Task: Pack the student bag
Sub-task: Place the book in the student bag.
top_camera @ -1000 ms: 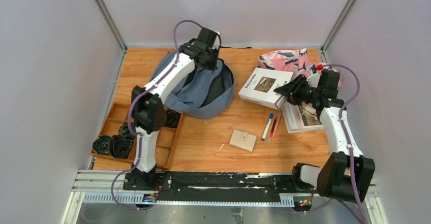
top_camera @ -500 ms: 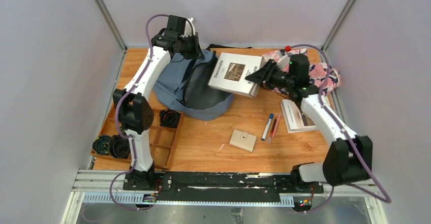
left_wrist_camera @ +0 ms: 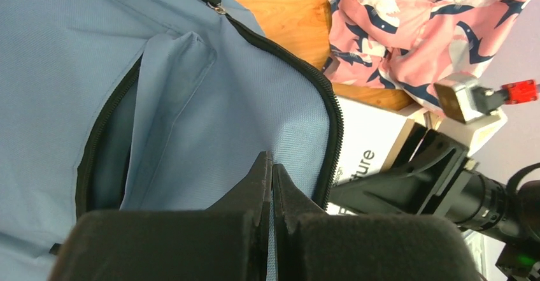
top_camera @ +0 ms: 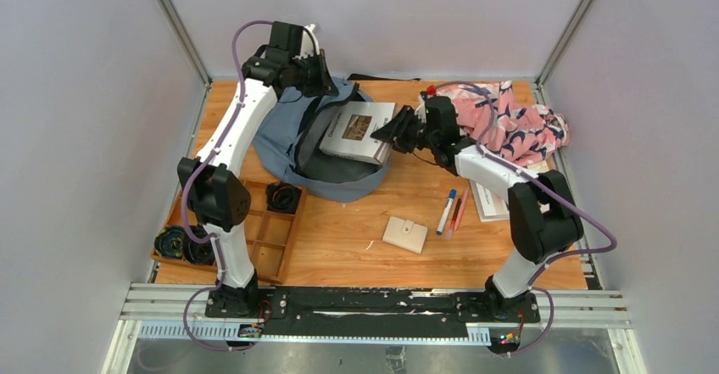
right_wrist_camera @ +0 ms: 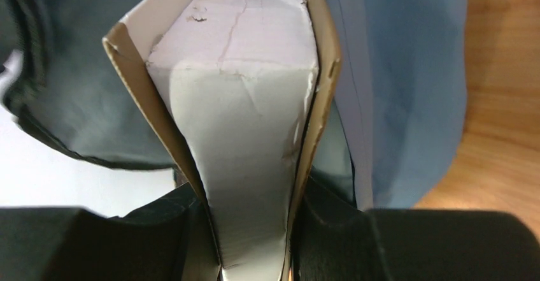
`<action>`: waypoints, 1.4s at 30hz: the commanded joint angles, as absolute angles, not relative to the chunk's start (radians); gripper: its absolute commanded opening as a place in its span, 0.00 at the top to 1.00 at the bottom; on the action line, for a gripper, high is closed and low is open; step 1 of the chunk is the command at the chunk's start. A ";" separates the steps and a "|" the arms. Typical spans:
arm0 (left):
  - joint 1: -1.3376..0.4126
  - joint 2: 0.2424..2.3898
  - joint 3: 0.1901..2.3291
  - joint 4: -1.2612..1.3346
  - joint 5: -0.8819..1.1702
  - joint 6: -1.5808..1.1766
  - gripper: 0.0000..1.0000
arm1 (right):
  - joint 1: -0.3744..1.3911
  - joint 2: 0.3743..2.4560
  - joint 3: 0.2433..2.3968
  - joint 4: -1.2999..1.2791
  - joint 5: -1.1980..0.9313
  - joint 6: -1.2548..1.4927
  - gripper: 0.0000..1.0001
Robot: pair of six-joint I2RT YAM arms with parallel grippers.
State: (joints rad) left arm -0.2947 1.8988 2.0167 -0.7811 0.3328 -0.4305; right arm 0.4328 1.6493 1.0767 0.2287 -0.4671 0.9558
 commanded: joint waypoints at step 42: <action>-0.248 1.770 1.915 -0.643 0.355 -0.613 1.00 | 0.650 2.055 1.458 0.269 -0.305 0.974 0.05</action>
State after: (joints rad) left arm -0.2646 1.8351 1.9244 -0.6998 0.3351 -0.6125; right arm 0.6456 2.1567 1.5074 0.3443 -0.2852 1.0637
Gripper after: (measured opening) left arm 0.010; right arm 0.931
